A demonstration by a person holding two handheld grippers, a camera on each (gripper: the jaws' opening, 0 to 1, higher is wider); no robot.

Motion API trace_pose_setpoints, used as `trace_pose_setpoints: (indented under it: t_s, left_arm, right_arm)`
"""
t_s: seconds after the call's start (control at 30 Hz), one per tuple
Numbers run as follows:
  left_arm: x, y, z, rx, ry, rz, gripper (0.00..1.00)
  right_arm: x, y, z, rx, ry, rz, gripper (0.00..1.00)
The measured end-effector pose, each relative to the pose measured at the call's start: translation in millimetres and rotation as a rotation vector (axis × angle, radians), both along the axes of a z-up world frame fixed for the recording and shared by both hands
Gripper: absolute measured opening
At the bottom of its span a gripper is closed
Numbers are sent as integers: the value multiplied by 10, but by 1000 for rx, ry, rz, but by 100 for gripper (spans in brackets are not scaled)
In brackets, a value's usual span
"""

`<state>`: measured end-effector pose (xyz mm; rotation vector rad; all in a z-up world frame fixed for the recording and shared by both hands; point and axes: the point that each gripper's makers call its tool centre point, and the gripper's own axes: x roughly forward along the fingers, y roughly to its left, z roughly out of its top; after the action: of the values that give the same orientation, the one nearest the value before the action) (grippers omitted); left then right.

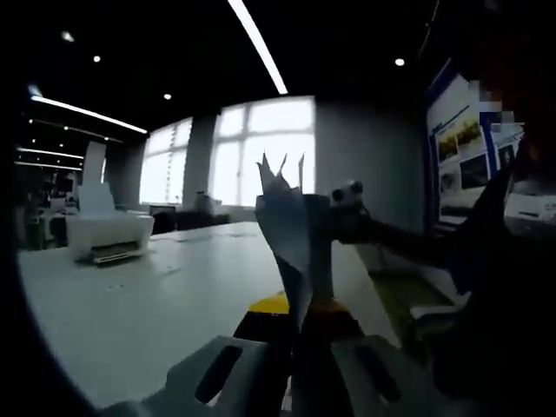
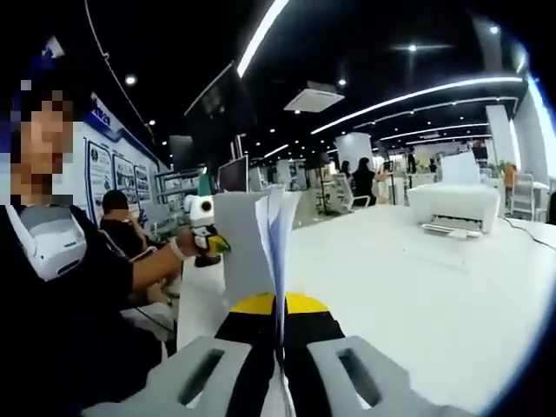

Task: Organize the stack of printing papers by aligning and flattening the scattered papers on the table

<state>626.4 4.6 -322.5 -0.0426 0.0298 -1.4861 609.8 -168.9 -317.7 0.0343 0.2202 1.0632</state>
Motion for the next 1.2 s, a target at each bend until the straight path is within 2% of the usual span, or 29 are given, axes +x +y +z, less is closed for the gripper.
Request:
trace_pose_setpoints:
  t_s: [0.07,0.1,0.13,0.17,0.2,0.23,0.3,0.33,0.37,0.43,0.6,0.63,0.67,0.7,0.73,0.77,0.8,0.83,0.9,0.93,1.03,1.1,1.13,1.17,1.2]
  left_arm:
    - [7,4,51,0,0,6,7]
    - [11,7,54,-7,-2,11,9]
    - [17,12,35,-25,5,11,15]
    - [26,9,0,-43,51,17,22]
    - [47,12,-112,-34,104,30,28]
    - [43,9,-204,-19,111,27,24]
    - [-21,-9,-241,-9,60,-3,7]
    - [-40,-18,-227,-9,35,-8,6]
    - [-59,-27,-212,-10,11,-13,6]
    - [-62,-25,-159,-5,4,-15,6]
    - [-80,-29,43,-15,-18,-24,7]
    - [-71,-28,34,-16,-12,-24,11]
    - [-36,-26,-14,-17,20,-10,17]
    - [-17,-25,-69,-13,48,-1,20]
    - [-24,-28,-228,16,80,-13,17]
    - [-34,-37,-272,9,62,-18,12]
    - [-85,-56,-261,-12,9,-38,6]
    - [-100,-61,-254,-15,16,-35,6]
    - [-105,-61,-213,-9,8,-39,6]
    - [-105,-53,-179,-9,8,-41,6]
    - [-107,-30,-37,-22,-7,-40,6]
    - [-106,-21,29,-36,23,-46,12]
    - [-87,-20,19,-39,37,-41,17]
    - [-51,-26,-29,-44,53,-23,22]
    - [-35,-37,-129,-30,66,-21,22]
  right_arm:
    - [-11,4,66,1,-17,3,0]
    - [-10,1,72,6,-41,1,0]
    - [2,-10,42,13,-70,-2,4]
    - [-10,-22,-44,14,-66,-2,12]
    - [-44,-24,-158,15,-15,6,12]
    - [-58,-27,-238,9,10,7,8]
    - [-68,-17,-275,9,-2,10,0]
    - [-84,-5,-266,9,-9,15,0]
    - [-100,7,-256,9,-16,20,0]
    - [-94,1,-222,3,-7,18,0]
    - [-84,-1,-15,13,-56,14,0]
    - [-70,-17,-23,17,-67,18,0]
    - [-61,-27,-84,20,-64,20,7]
    - [-88,-15,-210,22,-10,20,14]
    - [-96,-21,-342,15,42,14,16]
    - [-96,-21,-413,5,51,21,9]
    - [-131,-1,-463,-11,12,47,0]
    - [-148,26,-420,-3,-40,64,0]
    - [-106,-36,-426,-11,-29,48,0]
    - [-99,-60,-393,-2,-2,47,0]
    - [-106,-67,-264,0,-43,56,0]
    - [-158,-21,-255,12,-37,82,0]
    - [-170,-12,-284,16,-27,91,1]
    - [-155,2,-337,14,-10,83,8]
    - [-151,7,-426,5,2,80,11]
